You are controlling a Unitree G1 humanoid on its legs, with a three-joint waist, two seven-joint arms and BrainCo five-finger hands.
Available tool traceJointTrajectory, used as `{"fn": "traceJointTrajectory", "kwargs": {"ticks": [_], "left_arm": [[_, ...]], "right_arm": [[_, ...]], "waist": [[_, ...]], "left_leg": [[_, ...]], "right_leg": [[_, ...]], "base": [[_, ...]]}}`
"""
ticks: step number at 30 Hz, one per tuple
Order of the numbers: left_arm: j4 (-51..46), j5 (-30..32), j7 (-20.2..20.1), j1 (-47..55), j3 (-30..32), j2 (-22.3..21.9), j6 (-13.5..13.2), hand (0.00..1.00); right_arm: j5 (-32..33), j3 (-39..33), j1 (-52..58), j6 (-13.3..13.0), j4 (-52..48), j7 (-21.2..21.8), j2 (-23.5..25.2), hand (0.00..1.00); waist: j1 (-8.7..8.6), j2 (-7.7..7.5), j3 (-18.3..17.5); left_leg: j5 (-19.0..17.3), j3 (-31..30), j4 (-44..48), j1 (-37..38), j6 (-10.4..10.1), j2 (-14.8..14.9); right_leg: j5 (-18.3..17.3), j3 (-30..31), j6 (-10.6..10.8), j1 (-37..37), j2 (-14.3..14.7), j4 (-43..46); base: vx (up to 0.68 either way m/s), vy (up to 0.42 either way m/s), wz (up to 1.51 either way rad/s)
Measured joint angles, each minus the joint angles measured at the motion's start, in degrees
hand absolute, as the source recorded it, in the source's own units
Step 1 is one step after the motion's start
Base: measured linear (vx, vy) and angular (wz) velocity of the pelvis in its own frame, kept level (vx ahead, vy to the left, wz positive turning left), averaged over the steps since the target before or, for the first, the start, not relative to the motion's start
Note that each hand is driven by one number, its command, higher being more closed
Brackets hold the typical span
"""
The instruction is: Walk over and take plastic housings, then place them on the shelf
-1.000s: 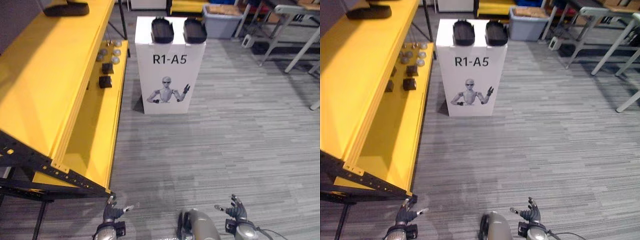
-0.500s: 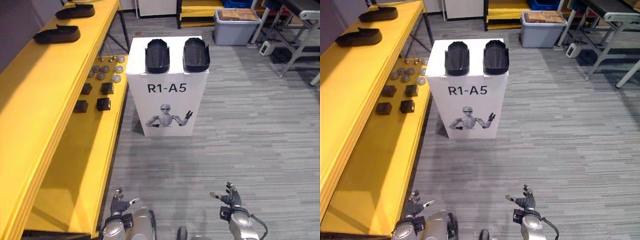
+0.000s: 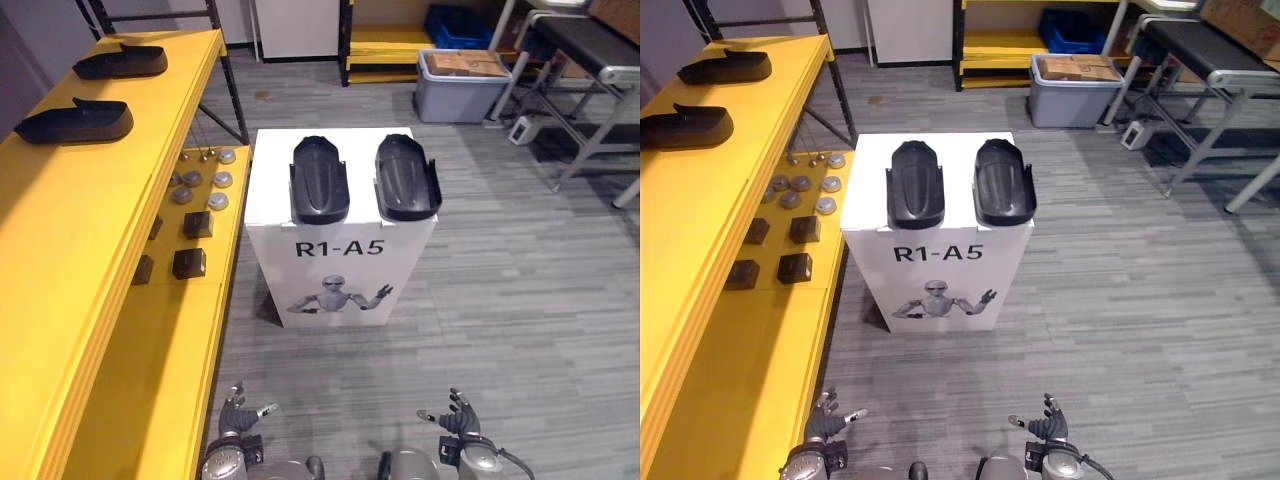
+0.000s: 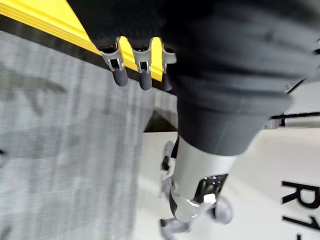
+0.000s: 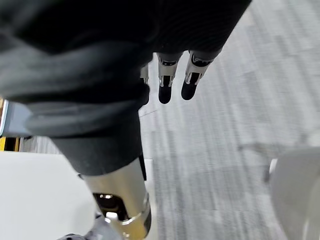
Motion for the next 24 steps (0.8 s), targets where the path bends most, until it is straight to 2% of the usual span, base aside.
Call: {"fn": "traceJointTrajectory", "kwargs": {"ticks": [1,2,3,5,7,8,9,10,11,13,14,15,16,17,19,24], "left_arm": [[0.07,0.03,0.03,-0.21,-0.02,0.17,-0.04,0.0],[0.19,0.03,0.04,-0.19,-0.04,0.3,-0.04,0.0],[1.25,0.02,0.05,-0.35,-0.06,0.11,-0.01,0.0],[1.37,0.09,0.03,0.28,0.11,-0.7,-0.05,0.0],[1.46,0.11,-0.12,-0.55,0.16,-1.7,0.04,0.0],[1.32,0.09,-0.15,-0.75,0.19,-2.69,0.0,0.0],[1.19,0.06,-0.17,-0.6,0.15,-3.39,-0.07,0.0],[1.19,0.05,-0.17,-0.45,0.14,-3.6,-0.07,0.0],[1.17,0.05,-0.18,-0.25,0.14,-3.89,-0.06,0.0],[1.21,0.05,-0.14,-0.21,0.19,-3.85,-0.05,0.0],[1.45,0.05,-0.13,-0.05,0.14,-4.03,-0.05,0.0],[2.25,0.03,-0.09,-0.03,0.19,-4.03,-0.06,0.0],[2.62,0.02,-0.04,-0.27,0.19,-3.75,-0.02,0.0],[2.69,0.03,-0.04,-0.24,0.21,-2.96,-0.03,0.0],[2.76,0.06,-0.03,0.94,0.47,-2.26,0.01,0.0],[2.77,0.12,-0.07,2.05,1.29,-0.87,0.02,0.0]], "right_arm": [[0.0,0.01,0.29,0.0,0.01,-0.02,0.07,0.0],[0.0,0.0,0.6,0.0,0.05,-0.03,0.08,0.0],[0.0,-0.08,1.11,0.03,0.48,-0.06,-0.67,0.0],[0.0,-0.1,0.42,-0.01,0.14,-0.09,-1.09,0.0],[0.04,-0.13,1.04,0.0,-0.12,-0.13,-0.91,0.0],[0.11,0.04,2.39,0.0,-0.73,-0.14,-0.59,0.0],[0.28,0.01,3.1,-0.03,-1.62,-0.19,-0.15,0.0],[0.44,-0.03,3.23,-0.04,-1.65,-0.21,0.04,0.0],[0.82,-0.1,2.91,-0.21,-2.45,-0.21,0.03,0.0],[0.99,-0.18,2.39,-0.63,-2.6,-0.22,-0.01,0.0],[1.1,-0.54,3.05,-0.61,-2.33,-0.23,-0.24,0.0],[1.33,-1.58,3.61,-0.51,-1.35,-0.34,-0.1,0.0],[1.36,-1.69,3.78,-0.44,-1.09,-0.49,0.22,0.0],[1.61,-1.86,5.02,-0.45,-1.17,-0.55,0.53,0.0],[2.54,-3.56,5.86,-0.45,-1.34,-1.17,1.23,0.0],[3.5,-6.67,6.57,-0.44,-5.28,-1.93,1.19,0.0]], "waist": [[0.06,-0.34,-0.16],[-0.07,-0.5,-0.28],[0.27,0.22,-0.8],[0.09,1.47,-1.67],[-0.66,1.69,-1.36],[-0.49,1.53,-1.04],[0.41,1.33,-0.9],[0.52,1.36,-0.91],[0.7,1.34,-1.08],[1.07,1.69,-1.14],[0.94,2.74,-1.59],[0.88,3.98,-1.8],[0.83,3.21,-1.74],[0.65,1.83,-1.81],[0.95,0.85,-2.36],[0.26,0.8,-2.93]], "left_leg": [[-1.15,-0.69,-0.08,1.51,-1.93,0.82],[-1.74,-1.14,-0.07,2.22,-2.83,1.07],[-2.92,-1.97,0.11,3.38,-4.63,2.22],[-2.71,-1.44,2.04,2.31,-5.33,4.44],[-1.99,-1.38,12.52,-1.65,-6.58,5.68],[-0.21,-0.19,24.58,-5.69,-8.82,7.37],[-2.27,2.36,32.23,-8.76,-9.08,9.51],[-3.31,3.35,32.98,-9.79,-9.13,10.07],[-4.02,4.25,30.93,-12.18,-8.9,10.35],[-3.39,4.43,20.34,-13.85,-8.61,9.9],[1.73,2.71,10.99,-13.8,-8.29,9.65],[4.4,1.43,7.72,-13.04,-6.27,9.7],[4.59,1.59,6.6,-12.23,-6.4,8.95],[5.25,2.35,3.56,-10.53,-5.62,7.64],[6.38,5.15,-1.24,-7.45,-4.71,5.68],[7.51,7.14,-6.47,-4.16,-4.08,3.92]], "right_leg": [[5.73,0.83,-0.88,0.51,1.41,-9.23],[11.07,1.13,-1.57,1.22,1.92,-11.94],[16.6,1.45,-4.14,2.7,3.31,-13.82],[15.43,0.45,-5.36,3.48,5.01,-14.94],[14.45,-1.47,-5.74,7.33,5.45,-17.56],[14.21,-2.43,-5.99,11.88,5.71,-20.41],[14.03,-2.41,-6.29,15.5,6.14,-22.31],[14.0,-2.13,-6.33,16.48,6.13,-22.74],[13.98,-1.42,-6.29,17.24,5.86,-23.47],[13.78,-0.13,-5.8,17.18,5.74,-24.17],[13.33,0.37,-4.89,17.17,6.49,-24.11],[12.62,0.88,-3.86,17.57,7.42,-24.17],[12.5,0.99,-3.6,17.81,6.79,-24.19],[12.0,1.49,-2.84,17.9,5.23,-24.04],[11.57,3.68,-1.85,17.64,3.35,-23.98],[10.8,5.27,-0.71,17.57,2.06,-24.13]], "base": [[0.48,-0.168,0.48],[0.5,-0.218,0.44],[0.4,-0.193,0.21],[0.47,-0.261,0.1],[0.44,-0.28,0.42],[0.41,-0.229,0.34],[0.38,-0.188,0.15],[0.23,-0.048,-0.21],[0.17,0.029,-0.45],[0.15,0.096,-0.45],[0.13,0.176,-0.24],[0.13,0.197,-0.14],[0.12,0.182,-0.02],[0.11,0.138,-0.04],[0.15,0.136,-0.35],[0.1,0.062,-0.2]]}}
